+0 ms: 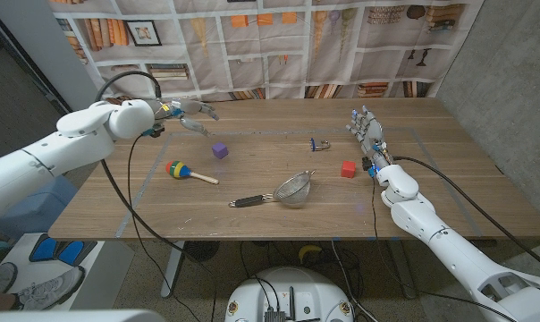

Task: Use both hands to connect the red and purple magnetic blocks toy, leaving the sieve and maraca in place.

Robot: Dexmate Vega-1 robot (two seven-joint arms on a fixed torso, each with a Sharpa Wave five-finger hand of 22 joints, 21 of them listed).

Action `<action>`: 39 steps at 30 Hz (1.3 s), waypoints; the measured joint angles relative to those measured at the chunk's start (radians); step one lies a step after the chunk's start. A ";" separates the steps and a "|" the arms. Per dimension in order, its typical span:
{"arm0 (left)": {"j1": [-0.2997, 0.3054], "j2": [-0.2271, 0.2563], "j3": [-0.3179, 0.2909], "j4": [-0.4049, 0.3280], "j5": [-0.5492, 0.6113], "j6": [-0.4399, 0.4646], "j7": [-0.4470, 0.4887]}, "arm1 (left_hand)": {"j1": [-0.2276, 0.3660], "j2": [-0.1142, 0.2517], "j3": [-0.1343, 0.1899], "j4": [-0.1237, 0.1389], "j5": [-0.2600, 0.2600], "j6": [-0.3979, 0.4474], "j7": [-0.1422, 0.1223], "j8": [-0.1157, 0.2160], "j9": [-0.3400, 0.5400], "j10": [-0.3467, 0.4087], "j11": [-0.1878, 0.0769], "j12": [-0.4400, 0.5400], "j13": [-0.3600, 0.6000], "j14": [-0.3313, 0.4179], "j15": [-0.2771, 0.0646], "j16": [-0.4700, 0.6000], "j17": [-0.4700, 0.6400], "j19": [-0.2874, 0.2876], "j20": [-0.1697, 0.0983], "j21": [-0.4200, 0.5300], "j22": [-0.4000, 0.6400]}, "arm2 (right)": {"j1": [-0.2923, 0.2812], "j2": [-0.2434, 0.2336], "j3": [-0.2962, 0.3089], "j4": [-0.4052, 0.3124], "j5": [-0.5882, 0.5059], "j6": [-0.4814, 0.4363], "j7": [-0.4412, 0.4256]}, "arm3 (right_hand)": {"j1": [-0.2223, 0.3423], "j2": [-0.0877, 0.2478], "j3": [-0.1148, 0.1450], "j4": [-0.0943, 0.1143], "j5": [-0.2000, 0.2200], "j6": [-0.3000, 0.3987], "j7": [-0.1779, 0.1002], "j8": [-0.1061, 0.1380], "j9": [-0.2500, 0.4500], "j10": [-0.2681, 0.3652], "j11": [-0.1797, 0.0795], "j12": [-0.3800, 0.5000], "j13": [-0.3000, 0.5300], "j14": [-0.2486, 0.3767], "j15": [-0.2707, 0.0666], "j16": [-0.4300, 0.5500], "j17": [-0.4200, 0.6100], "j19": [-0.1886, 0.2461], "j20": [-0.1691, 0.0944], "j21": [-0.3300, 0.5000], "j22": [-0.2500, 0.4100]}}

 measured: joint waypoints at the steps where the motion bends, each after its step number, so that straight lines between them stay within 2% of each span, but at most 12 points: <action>1: -0.006 -0.003 0.004 0.004 0.005 -0.003 -0.003 | 0.006 0.004 0.000 0.000 0.000 -0.001 0.000 -0.001 0.000 -0.004 0.002 0.000 0.000 -0.007 0.000 0.000 0.001 -0.004 -0.004 0.000 0.000 | 0.000 0.000 0.000 0.000 0.000 0.000 0.000 | 0.000 0.000 -0.002 -0.002 0.000 0.000 0.000 0.000 0.000 0.000 0.000 0.000 0.000 0.000 0.000 0.000 0.000 0.000 0.000 0.000 0.000; 9: -0.054 -0.029 0.034 0.044 0.119 -0.085 -0.052 | 0.024 0.008 -0.004 0.004 0.000 -0.001 0.000 -0.001 0.000 -0.025 0.001 0.000 0.000 -0.027 -0.002 0.000 0.001 -0.023 -0.002 -0.004 0.000 | -0.001 0.000 0.002 0.003 0.005 0.000 0.002 | 0.000 0.000 -0.002 -0.002 0.000 0.000 0.000 0.000 0.000 0.000 0.000 0.000 0.000 -0.004 0.004 0.000 0.000 0.000 0.000 -0.010 0.000; 20: -0.088 -0.063 0.061 0.097 0.227 -0.167 -0.054 | 0.040 0.001 -0.011 0.005 0.000 0.000 0.000 -0.001 0.000 -0.058 0.005 0.000 0.000 -0.057 0.000 0.000 0.001 -0.036 0.000 -0.004 0.005 | -0.006 -0.003 0.008 0.004 0.019 -0.001 0.011 | 0.000 0.000 -0.005 -0.005 0.000 0.000 0.000 0.000 0.000 -0.011 0.000 0.000 -0.004 -0.004 0.004 0.000 -0.005 0.000 0.000 -0.017 0.000; 28: -0.096 -0.083 0.073 0.141 0.279 -0.211 -0.015 | 0.045 -0.004 -0.023 0.010 0.000 0.003 0.003 -0.001 0.000 -0.063 0.003 0.000 0.000 -0.057 0.000 0.000 0.001 -0.039 0.003 -0.004 0.005 | -0.012 -0.010 0.012 -0.008 0.022 -0.010 0.011 | 0.000 0.000 -0.005 -0.005 0.000 0.000 0.000 0.000 0.000 -0.011 0.000 0.000 -0.005 -0.004 0.004 0.000 -0.005 0.000 0.000 -0.021 0.000; 33: -0.096 -0.083 0.073 0.141 0.307 -0.232 0.025 | 0.049 0.000 -0.026 0.006 0.000 0.003 0.003 -0.001 0.000 -0.063 0.003 0.000 0.000 -0.057 0.000 0.000 0.001 -0.039 0.003 -0.004 0.005 | -0.016 -0.015 0.013 -0.017 0.022 -0.010 0.011 | 0.000 0.000 -0.005 -0.005 0.000 0.000 0.000 0.000 0.000 -0.011 0.000 0.000 -0.005 -0.004 0.004 0.000 -0.009 0.004 -0.004 -0.021 0.000; 34: -0.096 -0.097 0.083 0.180 0.310 -0.235 0.030 | 0.049 0.000 -0.027 0.005 0.000 0.003 0.003 -0.001 0.000 -0.063 0.003 0.000 0.000 -0.057 0.000 0.000 0.001 -0.039 0.003 -0.004 0.005 | -0.016 -0.015 0.013 -0.018 0.023 -0.018 0.008 | 0.000 0.000 -0.007 -0.007 0.000 0.000 0.000 0.000 0.000 -0.011 0.000 0.000 -0.005 -0.004 0.004 0.000 -0.009 0.005 -0.006 -0.021 0.000; 39: -0.102 -0.109 0.095 0.206 0.330 -0.256 0.061 | 0.049 0.000 -0.031 0.009 0.000 0.003 0.003 -0.001 0.000 -0.063 0.003 0.005 0.000 -0.056 -0.001 0.000 0.001 -0.039 0.003 0.001 0.005 | -0.018 -0.019 0.013 -0.025 0.023 -0.023 0.005 | 0.000 0.000 -0.008 -0.008 0.000 0.000 0.000 0.000 0.000 -0.011 0.000 0.000 -0.004 -0.004 0.004 0.004 -0.009 0.005 -0.005 -0.028 0.000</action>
